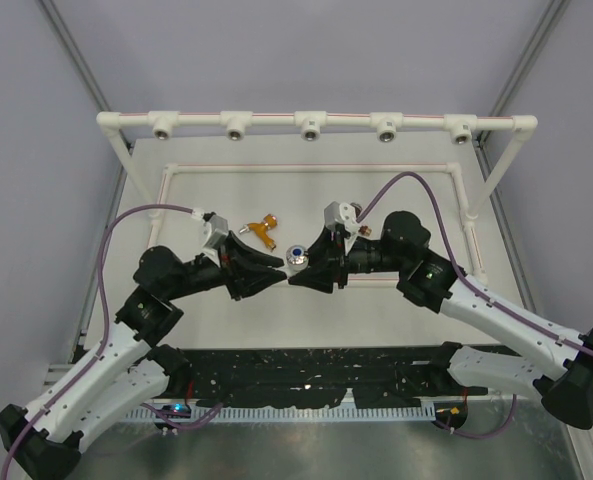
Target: Install the water faucets
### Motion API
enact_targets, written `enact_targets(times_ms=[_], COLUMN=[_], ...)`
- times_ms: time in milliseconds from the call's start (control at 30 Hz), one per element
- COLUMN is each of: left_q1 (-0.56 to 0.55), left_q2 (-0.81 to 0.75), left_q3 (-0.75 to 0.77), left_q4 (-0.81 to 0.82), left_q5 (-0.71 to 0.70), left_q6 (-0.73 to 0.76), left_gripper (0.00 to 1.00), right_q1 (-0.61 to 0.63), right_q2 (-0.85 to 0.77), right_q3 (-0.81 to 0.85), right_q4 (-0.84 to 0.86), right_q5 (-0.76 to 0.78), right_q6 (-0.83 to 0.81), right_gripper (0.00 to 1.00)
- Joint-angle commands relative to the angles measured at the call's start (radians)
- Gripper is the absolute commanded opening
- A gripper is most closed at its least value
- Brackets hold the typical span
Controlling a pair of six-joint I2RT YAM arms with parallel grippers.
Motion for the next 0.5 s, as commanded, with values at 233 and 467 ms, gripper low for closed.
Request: enact_targets(times_ms=[233, 467], left_q1=[-0.004, -0.002], left_q2=[-0.021, -0.019], left_q3=[0.038, 0.064], left_q4=[0.066, -0.055], left_q5=[-0.02, -0.088], left_q6=[-0.024, 0.022], left_gripper=[0.0, 0.23], right_q1=[0.013, 0.007], right_q2=[0.013, -0.004], right_q3=[0.04, 0.021], right_q4=[0.039, 0.032], right_q5=[-0.009, 0.023], right_q6=[0.018, 0.009], right_gripper=[0.33, 0.06])
